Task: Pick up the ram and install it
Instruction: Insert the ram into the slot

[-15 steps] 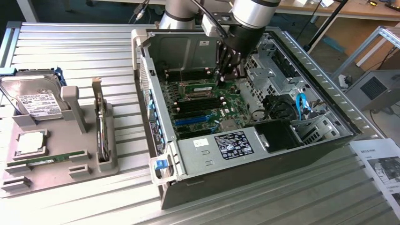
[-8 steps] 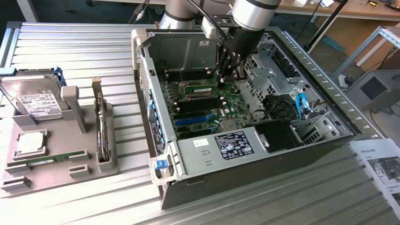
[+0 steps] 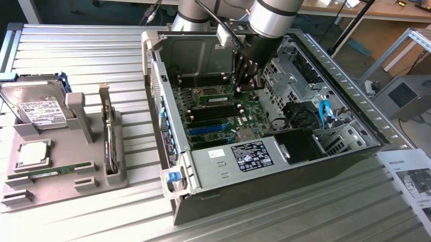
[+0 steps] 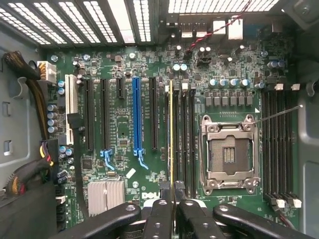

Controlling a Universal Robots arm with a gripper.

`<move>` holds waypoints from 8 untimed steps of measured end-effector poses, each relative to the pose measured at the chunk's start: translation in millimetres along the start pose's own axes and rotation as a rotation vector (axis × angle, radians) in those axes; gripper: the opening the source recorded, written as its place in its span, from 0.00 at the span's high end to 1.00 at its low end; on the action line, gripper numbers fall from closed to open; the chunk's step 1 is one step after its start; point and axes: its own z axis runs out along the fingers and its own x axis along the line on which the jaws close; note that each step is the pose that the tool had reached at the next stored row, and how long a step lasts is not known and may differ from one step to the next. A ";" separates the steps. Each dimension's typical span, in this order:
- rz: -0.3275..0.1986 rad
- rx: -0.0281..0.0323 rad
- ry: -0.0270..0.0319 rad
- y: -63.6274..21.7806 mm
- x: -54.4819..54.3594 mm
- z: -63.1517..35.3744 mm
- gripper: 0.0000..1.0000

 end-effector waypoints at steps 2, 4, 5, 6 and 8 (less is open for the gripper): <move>0.000 0.0000 -0.0001 -0.3 0.0 2.2 0.88; 0.000 0.0000 0.0000 -0.6 0.0 4.5 0.88; 0.000 0.0000 0.0000 -0.7 0.0 5.4 0.88; 0.000 0.0000 -0.0001 -0.8 0.0 6.4 0.88; 0.000 0.0000 -0.0001 -1.1 0.0 8.8 0.88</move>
